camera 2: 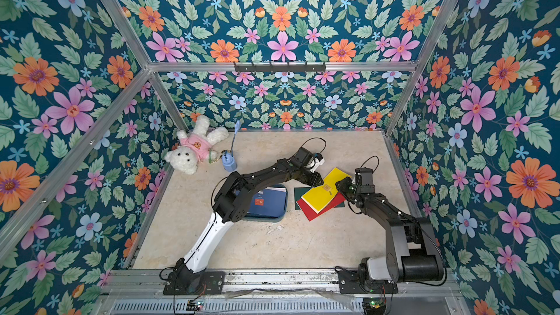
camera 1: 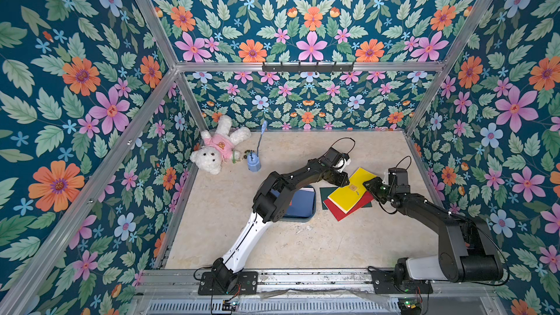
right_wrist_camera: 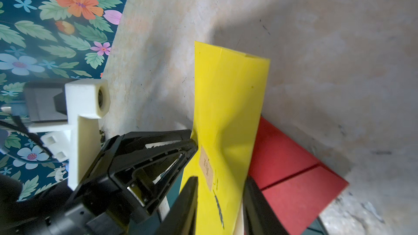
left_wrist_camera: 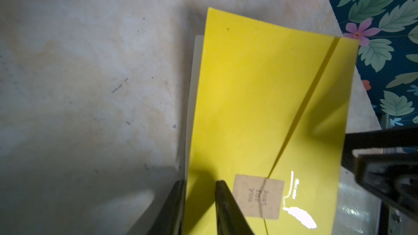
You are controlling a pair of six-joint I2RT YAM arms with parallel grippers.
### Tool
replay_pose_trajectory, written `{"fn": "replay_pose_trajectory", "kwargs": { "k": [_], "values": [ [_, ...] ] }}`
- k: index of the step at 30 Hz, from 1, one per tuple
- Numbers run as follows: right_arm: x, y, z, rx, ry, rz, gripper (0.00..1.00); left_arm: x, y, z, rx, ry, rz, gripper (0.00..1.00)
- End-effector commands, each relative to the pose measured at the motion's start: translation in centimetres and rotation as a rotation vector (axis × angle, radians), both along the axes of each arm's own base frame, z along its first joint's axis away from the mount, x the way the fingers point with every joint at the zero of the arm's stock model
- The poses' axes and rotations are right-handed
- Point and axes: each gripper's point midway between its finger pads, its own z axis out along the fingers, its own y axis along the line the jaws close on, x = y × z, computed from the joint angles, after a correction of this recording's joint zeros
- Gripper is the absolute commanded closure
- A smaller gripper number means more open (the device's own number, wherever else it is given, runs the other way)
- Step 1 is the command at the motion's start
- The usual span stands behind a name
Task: Put the sealed envelopes into the storage box
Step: Pick up the envelope from the center of the board.
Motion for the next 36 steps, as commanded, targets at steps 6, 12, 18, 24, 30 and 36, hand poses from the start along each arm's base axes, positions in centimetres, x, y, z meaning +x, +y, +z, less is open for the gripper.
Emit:
{"fn": "replay_pose_trajectory", "kwargs": {
  "k": [6, 12, 18, 24, 30, 36],
  "values": [
    [-1.1, 0.6, -0.8, -0.004, 0.043, 0.051, 0.61, -1.8, 1.4, -3.1, 0.098, 0.077, -0.012, 0.71],
    [-1.4, 0.7, -1.0, 0.0, 0.048, 0.056, 0.6, -2.0, 1.3, -3.2, 0.096, 0.078, -0.016, 0.71],
    [-1.1, 0.6, -0.6, 0.0, 0.035, 0.045, 0.6, -2.0, 1.2, -3.2, 0.095, 0.077, -0.017, 0.71],
    [-0.4, 1.2, 0.5, 0.083, -0.015, 0.022, 0.59, -2.0, 1.2, -3.1, 0.094, 0.079, -0.014, 0.7],
    [-0.1, 2.8, 1.0, 0.199, -0.032, 0.047, 0.7, -1.9, 1.2, -2.9, 0.09, 0.074, -0.01, 0.7],
    [0.0, 2.7, 1.2, 0.173, -0.051, 0.065, 0.95, -1.3, 1.0, -1.6, 0.075, 0.046, 0.004, 0.68]
  ]
}}
